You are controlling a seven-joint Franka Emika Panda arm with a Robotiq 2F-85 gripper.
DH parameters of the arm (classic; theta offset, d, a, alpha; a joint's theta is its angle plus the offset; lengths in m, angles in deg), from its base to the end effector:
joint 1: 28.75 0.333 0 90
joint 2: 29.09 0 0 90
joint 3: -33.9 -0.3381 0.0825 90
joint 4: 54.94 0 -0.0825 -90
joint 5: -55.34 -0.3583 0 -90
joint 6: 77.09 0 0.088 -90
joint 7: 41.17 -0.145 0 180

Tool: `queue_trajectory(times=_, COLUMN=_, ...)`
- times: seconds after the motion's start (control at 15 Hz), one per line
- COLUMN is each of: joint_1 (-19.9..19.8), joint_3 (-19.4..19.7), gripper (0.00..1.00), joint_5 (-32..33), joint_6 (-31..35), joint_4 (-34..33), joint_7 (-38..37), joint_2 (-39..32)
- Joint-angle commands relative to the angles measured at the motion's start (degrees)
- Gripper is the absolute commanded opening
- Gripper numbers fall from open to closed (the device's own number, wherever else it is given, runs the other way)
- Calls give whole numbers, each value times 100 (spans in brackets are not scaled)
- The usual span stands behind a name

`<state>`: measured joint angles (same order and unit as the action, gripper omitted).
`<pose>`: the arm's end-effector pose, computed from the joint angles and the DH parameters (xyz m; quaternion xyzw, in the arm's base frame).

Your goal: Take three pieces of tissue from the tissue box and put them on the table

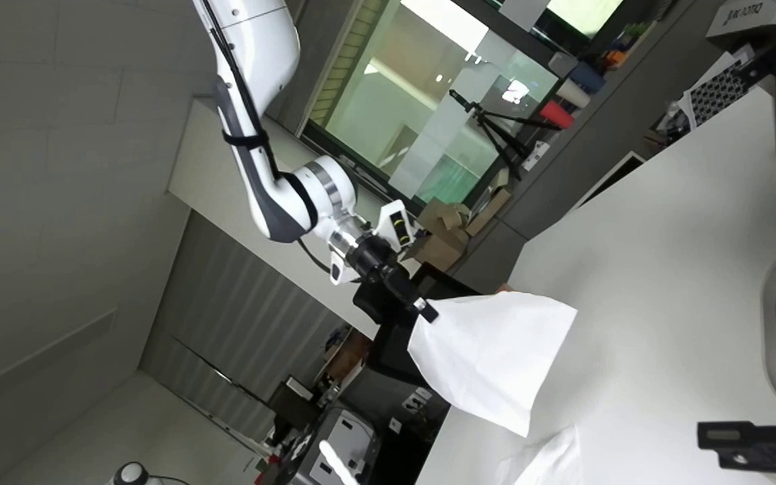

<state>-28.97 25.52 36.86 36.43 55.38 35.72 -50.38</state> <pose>0.5551 0.1080 0.2842 -0.7741 -0.5921 0.0364 0.2211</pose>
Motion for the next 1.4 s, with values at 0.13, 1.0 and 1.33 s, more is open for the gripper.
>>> queue_trajectory(times=0.13, joint_1=-230, joint_3=-4, gripper=1, joint_5=-69, joint_6=-556, joint_4=-546, joint_7=77, joint_2=-508)
queue_trajectory(times=1.0, joint_1=-318, joint_3=-10, gripper=1, joint_5=-88, joint_6=-799, joint_4=-916, joint_7=78, joint_2=-823)
queue_trajectory(times=1.33, joint_1=-318, joint_3=-10, gripper=0, joint_5=-88, joint_6=-802, joint_4=-916, joint_7=78, joint_2=-823)
